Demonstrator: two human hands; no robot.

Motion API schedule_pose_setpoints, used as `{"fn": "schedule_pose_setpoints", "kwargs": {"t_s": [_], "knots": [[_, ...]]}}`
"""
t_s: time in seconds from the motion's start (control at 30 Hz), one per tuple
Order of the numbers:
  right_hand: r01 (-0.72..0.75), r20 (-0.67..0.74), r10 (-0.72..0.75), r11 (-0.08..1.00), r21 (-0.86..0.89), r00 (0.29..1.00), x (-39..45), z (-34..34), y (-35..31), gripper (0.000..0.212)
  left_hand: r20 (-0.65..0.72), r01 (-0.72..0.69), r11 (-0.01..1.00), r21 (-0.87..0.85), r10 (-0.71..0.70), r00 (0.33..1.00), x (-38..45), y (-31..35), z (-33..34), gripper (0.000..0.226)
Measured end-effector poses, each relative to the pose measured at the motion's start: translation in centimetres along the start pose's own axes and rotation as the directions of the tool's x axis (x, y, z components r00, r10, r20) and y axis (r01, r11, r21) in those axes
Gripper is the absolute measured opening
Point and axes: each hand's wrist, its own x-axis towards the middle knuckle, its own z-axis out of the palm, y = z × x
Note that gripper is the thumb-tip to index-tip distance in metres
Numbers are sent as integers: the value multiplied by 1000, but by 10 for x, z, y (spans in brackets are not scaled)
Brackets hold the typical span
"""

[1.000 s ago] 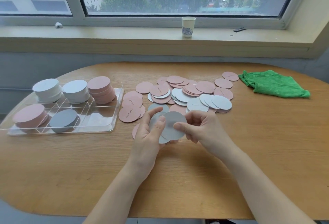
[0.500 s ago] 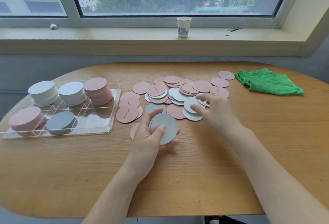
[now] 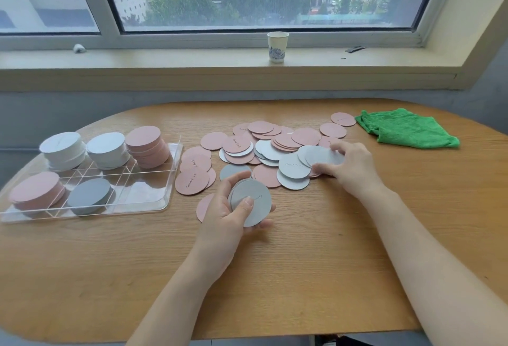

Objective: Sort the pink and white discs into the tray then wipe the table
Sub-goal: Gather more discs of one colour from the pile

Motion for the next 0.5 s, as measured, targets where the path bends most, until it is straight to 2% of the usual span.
{"fn": "schedule_pose_setpoints", "kwargs": {"t_s": [0.07,0.17,0.27,0.4,0.5], "knots": [[10,-15,-9,998,64,1000,-6,-2,3,67,-9,2,1000,-3,-2,1000,0,0,1,42],[42,-81,-31,989,141,996,-12,-6,7,38,-16,5,1000,-5,-6,1000,0,0,3,42],[59,-88,-35,956,287,996,-22,-14,5,13,-17,10,1000,-16,-10,1000,-1,0,4,41],[19,43,-56,799,600,997,-46,-23,-10,6,-26,21,999,-37,-22,999,-1,2,4,41],[12,139,-153,713,701,978,-64,-26,-26,5,-33,34,996,-85,-37,999,0,4,3,40]]}}
